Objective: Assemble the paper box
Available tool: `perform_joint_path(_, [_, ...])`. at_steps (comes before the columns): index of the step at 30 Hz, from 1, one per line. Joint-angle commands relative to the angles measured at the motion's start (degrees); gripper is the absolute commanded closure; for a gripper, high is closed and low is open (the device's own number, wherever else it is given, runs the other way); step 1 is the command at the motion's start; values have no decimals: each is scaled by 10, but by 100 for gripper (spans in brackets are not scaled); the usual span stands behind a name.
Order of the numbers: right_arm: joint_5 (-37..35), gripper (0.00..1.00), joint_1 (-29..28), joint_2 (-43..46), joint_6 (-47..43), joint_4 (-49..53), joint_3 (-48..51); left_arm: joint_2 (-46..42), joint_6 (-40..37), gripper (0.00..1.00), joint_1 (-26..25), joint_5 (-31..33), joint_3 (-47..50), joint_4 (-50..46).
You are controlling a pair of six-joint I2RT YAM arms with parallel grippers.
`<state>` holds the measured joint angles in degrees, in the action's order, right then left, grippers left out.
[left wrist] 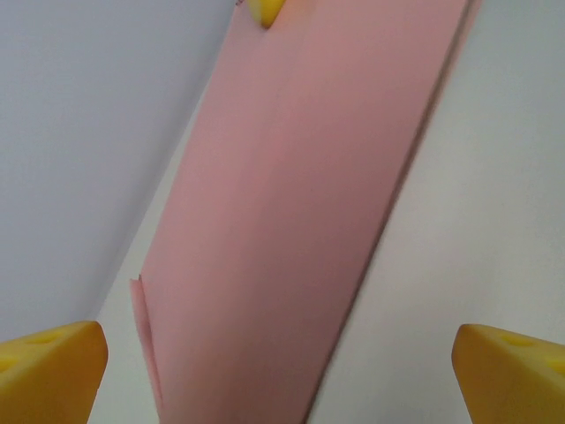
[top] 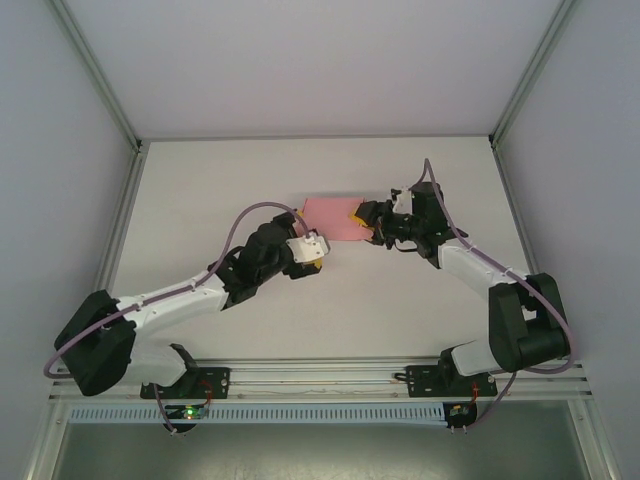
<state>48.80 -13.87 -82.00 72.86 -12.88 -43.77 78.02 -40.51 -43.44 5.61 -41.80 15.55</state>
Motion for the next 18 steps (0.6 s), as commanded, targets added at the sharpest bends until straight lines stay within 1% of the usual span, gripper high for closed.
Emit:
perform_joint_path(1, [37, 60, 3, -5, 47, -52, 16, 12, -25, 4, -6, 18, -25, 45])
perform_joint_path(4, [61, 60, 2, -26, 72, -59, 10, 14, -19, 14, -8, 13, -29, 45])
perform_joint_path(6, [72, 60, -3, -39, 69, -62, 5, 13, -18, 24, -8, 5, -26, 53])
perform_joint_path(9, [76, 61, -10, -47, 71, -65, 2, 15, -19, 35, -7, 7, -33, 42])
perform_joint_path(11, [77, 61, -11, -48, 74, -66, 1, 17, -21, 39, -7, 7, -35, 40])
perform_joint_path(15, [73, 60, -15, -47, 90, -79, 7, 22, -22, 42, -7, 0, -35, 42])
perform_joint_path(18, [82, 61, -18, -53, 100, -91, 8, 24, -21, 49, -7, -1, -39, 43])
